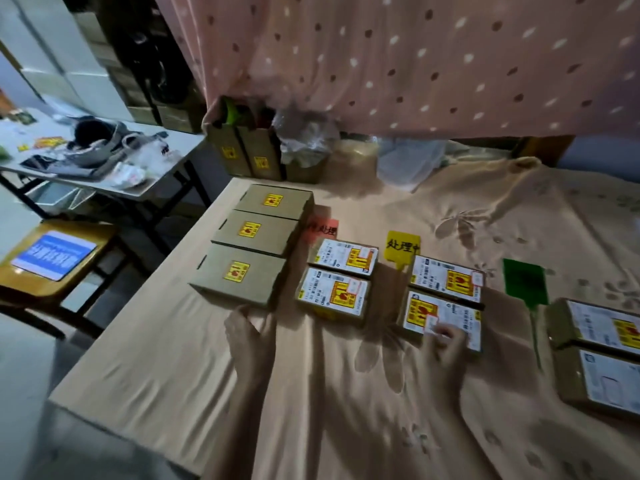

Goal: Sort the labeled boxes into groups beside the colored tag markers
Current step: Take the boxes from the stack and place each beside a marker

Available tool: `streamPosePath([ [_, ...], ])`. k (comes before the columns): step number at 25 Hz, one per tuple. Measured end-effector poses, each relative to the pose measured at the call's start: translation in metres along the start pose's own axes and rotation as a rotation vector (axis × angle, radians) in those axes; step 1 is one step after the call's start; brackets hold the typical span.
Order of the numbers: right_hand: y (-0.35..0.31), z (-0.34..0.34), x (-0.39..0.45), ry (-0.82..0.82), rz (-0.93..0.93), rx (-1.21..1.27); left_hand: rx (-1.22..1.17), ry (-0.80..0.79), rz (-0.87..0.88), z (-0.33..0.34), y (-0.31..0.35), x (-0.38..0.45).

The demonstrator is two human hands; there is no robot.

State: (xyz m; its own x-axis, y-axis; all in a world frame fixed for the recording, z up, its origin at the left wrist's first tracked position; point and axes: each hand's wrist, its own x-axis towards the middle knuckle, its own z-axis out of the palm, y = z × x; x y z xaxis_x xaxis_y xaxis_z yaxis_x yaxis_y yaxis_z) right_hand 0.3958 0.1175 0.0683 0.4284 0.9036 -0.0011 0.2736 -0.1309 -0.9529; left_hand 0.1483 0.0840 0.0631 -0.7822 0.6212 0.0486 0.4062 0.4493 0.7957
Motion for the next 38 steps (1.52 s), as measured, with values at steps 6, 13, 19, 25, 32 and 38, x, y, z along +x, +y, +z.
streamPosePath([
  [6,-0.061,0.146,-0.045,-0.466,-0.233,-0.195,0.277,-0.242,0.100,-0.030,-0.026,0.098],
  [13,-0.098,0.242,-0.053,-0.855,-0.432,-0.761,0.618,-0.526,0.449,-0.037,-0.044,0.197],
  [19,-0.080,0.250,-0.047,-0.780,-0.354,-0.797,0.944,-0.827,0.922,-0.009,-0.036,0.225],
  [25,-0.067,0.242,-0.054,-0.699,-0.295,-0.645,1.029,-0.845,1.076,0.008,-0.041,0.236],
  [32,-0.056,0.236,-0.071,-0.676,-0.254,-0.586,1.070,-0.772,1.134,0.016,-0.042,0.230],
  [38,-0.051,0.233,-0.070,-0.655,-0.194,-0.516,1.083,-0.782,1.183,0.017,-0.035,0.230],
])
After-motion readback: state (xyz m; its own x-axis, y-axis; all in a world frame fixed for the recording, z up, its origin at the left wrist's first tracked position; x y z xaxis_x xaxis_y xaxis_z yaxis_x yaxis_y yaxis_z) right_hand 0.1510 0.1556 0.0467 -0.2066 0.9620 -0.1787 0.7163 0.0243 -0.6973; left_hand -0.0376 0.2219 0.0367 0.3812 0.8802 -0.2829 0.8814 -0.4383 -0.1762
